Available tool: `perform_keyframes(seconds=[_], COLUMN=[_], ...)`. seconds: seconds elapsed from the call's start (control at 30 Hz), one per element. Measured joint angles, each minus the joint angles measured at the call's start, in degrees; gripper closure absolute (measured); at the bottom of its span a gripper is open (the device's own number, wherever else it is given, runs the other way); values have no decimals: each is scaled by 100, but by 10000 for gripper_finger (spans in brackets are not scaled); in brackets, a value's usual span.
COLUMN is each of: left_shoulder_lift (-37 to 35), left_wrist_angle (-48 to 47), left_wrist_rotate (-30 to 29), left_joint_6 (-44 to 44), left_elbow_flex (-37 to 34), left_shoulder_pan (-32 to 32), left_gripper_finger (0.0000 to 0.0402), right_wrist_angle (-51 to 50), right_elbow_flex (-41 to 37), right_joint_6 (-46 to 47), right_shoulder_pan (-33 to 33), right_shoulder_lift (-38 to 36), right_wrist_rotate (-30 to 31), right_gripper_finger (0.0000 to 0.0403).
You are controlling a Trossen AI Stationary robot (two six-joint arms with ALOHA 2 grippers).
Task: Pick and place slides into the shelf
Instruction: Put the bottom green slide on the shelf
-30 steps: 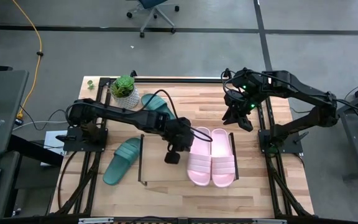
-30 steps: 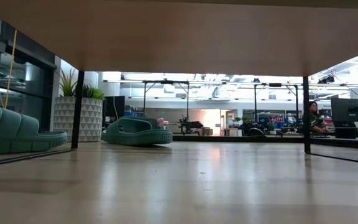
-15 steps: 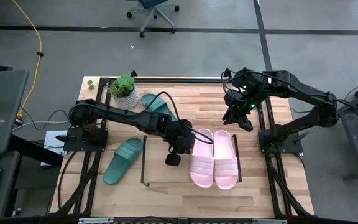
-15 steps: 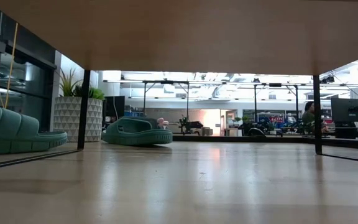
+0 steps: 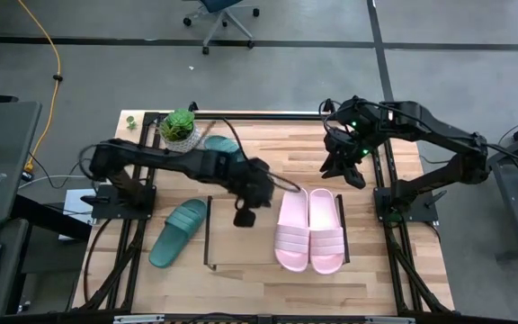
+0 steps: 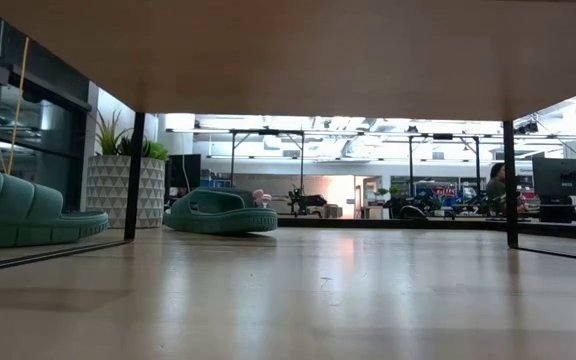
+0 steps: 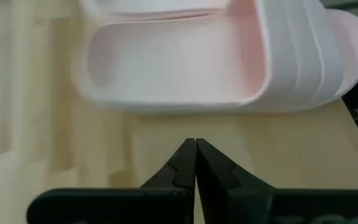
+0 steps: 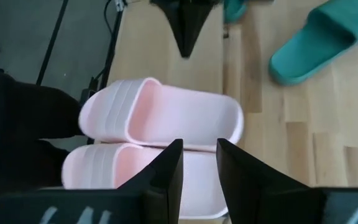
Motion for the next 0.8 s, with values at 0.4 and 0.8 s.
perform_keyframes(seconds=[0.4, 0.8], left_shoulder_lift=[-1432, -1938], left_wrist_angle=[-1910, -4103], left_wrist_rotate=[-1261, -2326], left_joint_6=[-1096, -4531], left_elbow_flex=[7, 2], left_shoulder_pan=[65, -1392], left_gripper_finger=[401, 401], right_wrist_angle=[127, 230], right_elbow_flex=[1, 0], right_joint_6=[-218, -298], right_shoulder_pan=[-752, -858], right_shoulder_lift=[-4, -4], right_wrist_rotate=[-157, -180], right_gripper_finger=[316, 316])
